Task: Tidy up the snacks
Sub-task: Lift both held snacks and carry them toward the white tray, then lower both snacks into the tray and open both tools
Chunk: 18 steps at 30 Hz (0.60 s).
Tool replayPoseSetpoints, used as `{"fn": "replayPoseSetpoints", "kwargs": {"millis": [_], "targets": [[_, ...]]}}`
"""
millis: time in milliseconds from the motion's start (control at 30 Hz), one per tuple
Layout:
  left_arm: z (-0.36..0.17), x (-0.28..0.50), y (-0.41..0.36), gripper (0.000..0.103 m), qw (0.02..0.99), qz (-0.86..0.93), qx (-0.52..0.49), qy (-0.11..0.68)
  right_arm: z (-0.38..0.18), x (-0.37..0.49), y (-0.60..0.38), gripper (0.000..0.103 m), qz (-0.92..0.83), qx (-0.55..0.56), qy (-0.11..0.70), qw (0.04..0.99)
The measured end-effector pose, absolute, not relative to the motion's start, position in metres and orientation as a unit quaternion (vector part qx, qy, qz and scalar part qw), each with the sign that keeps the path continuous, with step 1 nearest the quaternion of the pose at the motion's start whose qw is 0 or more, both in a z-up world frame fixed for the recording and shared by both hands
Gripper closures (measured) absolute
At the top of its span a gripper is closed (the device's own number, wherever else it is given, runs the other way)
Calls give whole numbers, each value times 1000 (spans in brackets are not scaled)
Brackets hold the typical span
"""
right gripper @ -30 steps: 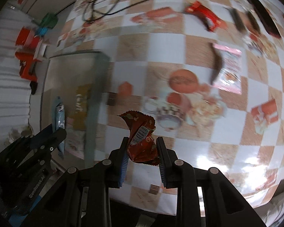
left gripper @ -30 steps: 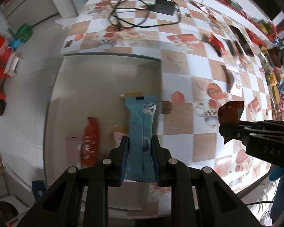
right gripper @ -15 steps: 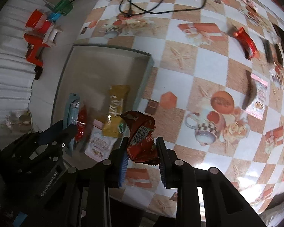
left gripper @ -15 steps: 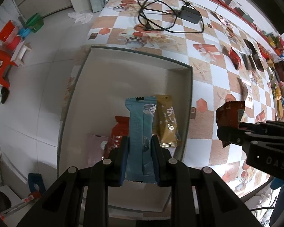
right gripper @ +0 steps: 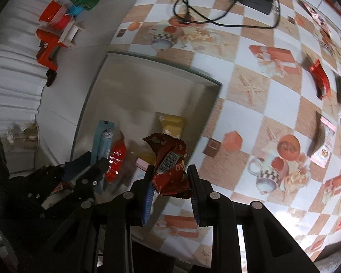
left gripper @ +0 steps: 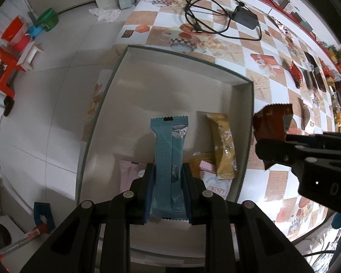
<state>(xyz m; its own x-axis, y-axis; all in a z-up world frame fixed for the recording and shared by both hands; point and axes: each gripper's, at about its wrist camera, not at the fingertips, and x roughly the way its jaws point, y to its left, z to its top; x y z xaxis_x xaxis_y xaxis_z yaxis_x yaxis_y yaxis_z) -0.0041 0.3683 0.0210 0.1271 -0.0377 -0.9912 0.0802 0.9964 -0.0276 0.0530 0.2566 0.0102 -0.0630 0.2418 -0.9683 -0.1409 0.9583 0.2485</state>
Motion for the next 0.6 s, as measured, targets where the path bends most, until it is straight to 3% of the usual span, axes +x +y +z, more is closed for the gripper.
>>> {"fn": "replayPoseSetpoints", "kwargs": {"millis": [400, 500, 567, 600], "targets": [[10, -7, 375, 77, 742, -26, 20, 670, -3, 62, 283, 73, 154, 27, 728, 668], [9, -8, 375, 62, 740, -26, 21, 672, -5, 62, 283, 70, 153, 29, 733, 662], [10, -8, 374, 43, 742, -22, 26, 669, -4, 62, 283, 49, 153, 29, 733, 663], [11, -9, 374, 41, 744, -19, 29, 667, -3, 61, 282, 34, 153, 29, 729, 666]]}}
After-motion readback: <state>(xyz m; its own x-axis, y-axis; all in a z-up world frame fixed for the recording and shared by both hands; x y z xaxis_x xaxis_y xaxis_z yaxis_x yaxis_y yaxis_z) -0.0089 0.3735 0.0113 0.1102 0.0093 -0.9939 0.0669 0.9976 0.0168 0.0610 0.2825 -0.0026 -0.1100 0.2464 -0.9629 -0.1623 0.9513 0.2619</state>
